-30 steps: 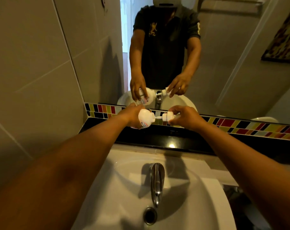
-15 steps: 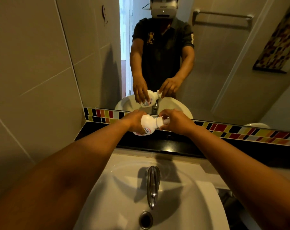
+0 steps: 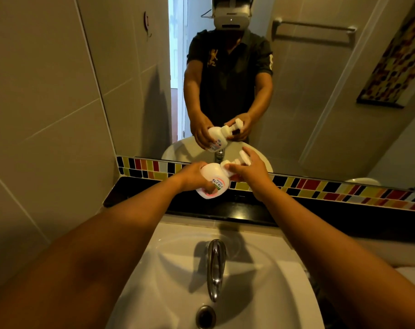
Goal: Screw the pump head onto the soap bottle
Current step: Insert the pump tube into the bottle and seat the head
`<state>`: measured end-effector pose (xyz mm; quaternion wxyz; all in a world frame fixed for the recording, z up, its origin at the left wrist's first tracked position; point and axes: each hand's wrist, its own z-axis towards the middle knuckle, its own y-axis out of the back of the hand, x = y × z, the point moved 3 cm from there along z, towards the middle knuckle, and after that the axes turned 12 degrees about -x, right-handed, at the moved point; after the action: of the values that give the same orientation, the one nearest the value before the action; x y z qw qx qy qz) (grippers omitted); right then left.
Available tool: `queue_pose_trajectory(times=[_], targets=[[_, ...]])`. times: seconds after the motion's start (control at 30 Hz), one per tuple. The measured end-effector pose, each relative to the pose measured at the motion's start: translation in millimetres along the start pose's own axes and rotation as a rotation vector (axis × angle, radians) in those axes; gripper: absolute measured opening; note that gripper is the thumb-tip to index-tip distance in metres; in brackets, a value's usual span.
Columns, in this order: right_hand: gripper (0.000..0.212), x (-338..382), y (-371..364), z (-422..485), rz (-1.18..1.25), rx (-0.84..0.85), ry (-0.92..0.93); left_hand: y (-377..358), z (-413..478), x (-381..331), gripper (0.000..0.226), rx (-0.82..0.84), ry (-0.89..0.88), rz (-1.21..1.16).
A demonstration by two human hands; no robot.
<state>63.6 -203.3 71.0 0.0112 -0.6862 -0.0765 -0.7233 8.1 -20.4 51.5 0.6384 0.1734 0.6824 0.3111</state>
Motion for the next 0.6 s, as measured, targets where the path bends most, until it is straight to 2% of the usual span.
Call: queue_pose_trajectory(times=[0.13,0.27,0.43,0.6], targets=[[0.049,-15.4,-8.6,-4.8,0.137,-0.090,-0.069,-6.3,2.4,-1.7,0.063,0.001,0.041,-0.070],[0.028,-14.4,-7.1,-4.6,0.080,0.056,-0.066,-7.2,3.8,1.3,0.065,0.038,0.047,-0.090],[0.029,-1.4,-1.1,0.0,0.001,0.251,-0.097,0.2,4.0,1.2,0.059,0.127,0.040,-0.086],[0.028,5.4,0.7,3.1,0.031,0.324,-0.106,2.9,4.2,0.2,0.047,0.171,0.042,-0.115]])
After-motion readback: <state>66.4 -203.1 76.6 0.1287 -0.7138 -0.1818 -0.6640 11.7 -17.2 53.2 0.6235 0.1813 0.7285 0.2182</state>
